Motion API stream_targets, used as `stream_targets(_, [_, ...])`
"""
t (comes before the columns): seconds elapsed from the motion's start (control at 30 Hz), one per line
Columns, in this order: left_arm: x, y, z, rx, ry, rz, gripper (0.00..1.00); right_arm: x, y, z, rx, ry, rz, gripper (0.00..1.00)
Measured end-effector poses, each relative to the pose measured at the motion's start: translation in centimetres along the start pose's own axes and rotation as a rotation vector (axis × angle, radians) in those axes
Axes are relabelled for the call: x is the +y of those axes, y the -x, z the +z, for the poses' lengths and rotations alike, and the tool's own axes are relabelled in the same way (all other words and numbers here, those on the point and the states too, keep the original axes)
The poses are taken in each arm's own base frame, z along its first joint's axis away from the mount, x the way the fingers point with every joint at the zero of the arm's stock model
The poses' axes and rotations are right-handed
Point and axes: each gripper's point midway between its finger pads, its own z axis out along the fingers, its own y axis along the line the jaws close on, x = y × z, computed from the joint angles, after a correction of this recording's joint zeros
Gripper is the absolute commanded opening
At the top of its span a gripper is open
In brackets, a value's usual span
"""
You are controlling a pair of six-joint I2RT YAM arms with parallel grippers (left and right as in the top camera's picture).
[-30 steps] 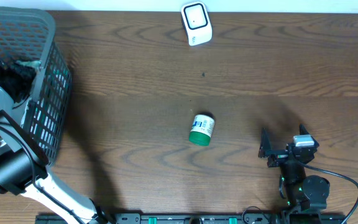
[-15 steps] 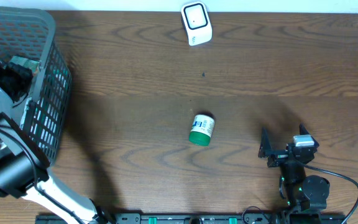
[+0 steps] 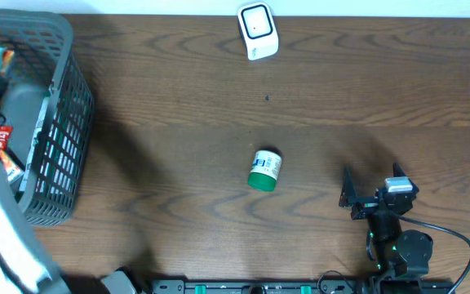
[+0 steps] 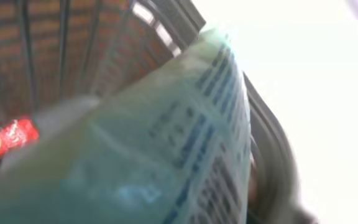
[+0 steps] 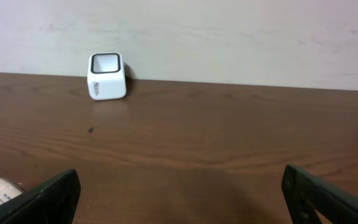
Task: Scan the item barcode
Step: 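Carry the packets out and drop them beside the jar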
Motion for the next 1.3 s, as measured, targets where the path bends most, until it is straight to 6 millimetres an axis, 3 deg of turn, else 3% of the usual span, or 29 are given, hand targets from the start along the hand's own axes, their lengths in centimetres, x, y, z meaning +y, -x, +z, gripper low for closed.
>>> stream_targets(0.07, [-1.6,-1.2,-3.0,0.026,-0.025,0.007,0.15,0.0,0.0,0.0,0.000,0.000,0.000,0.99])
stream_targets(0.13, [-3.5,-4.1,-6.4,0.105,-0.067,0.022,0.15,0.0,0.0,0.0,0.000,0.000,0.000,0.99])
stream_targets(0.27, [-7.7,-10.0,-10.9,0.264,-0.199,0.124,0.15,0.0,0.0,0.0,0.000,0.000,0.000,0.99])
stream_targets(0.47, [-11.7,-20.1,-13.6,0.580,-0.347,0.353,0.15,0.0,0.0,0.0,0.000,0.000,0.000,0.99])
stream_targets(0.6, [-11.7,-26.4,-12.9,0.752,-0.346,0.477,0.15,0.0,0.0,0.0,0.000,0.000,0.000,0.99])
stream_targets(0.73, [-10.4,-33.1,-11.2,0.943,-0.296,0.579,0.17,0.0,0.0,0.0,0.000,0.000,0.000,0.99])
stream_targets(0.9, [-8.9,-39.0,-9.2,1.109,-0.217,0.654,0.22,0.0,0.0,0.0,0.000,0.000,0.000,0.99])
stream_targets(1.03, [-8.1,-41.9,-7.2,1.182,-0.174,0.681,0.23,0.0,0.0,0.0,0.000,0.000,0.000,0.99])
stream_targets(1.07, [-7.8,-42.6,-6.5,1.196,-0.164,0.688,0.29,0.0,0.0,0.0,0.000,0.000,0.000,0.99])
stream_targets(1.13, [-7.4,-43.6,-5.4,1.210,-0.158,0.702,0.67,0.0,0.0,0.0,0.000,0.000,0.000,0.99])
stream_targets(1.2, [-7.1,-44.5,-4.2,1.218,-0.161,0.721,0.77,0.0,0.0,0.0,0.000,0.000,0.000,0.99])
stream_targets(1.3, [-6.7,-45.2,-3.2,1.227,-0.160,0.734,0.83,0.0,0.0,0.0,0.000,0.000,0.000,0.99])
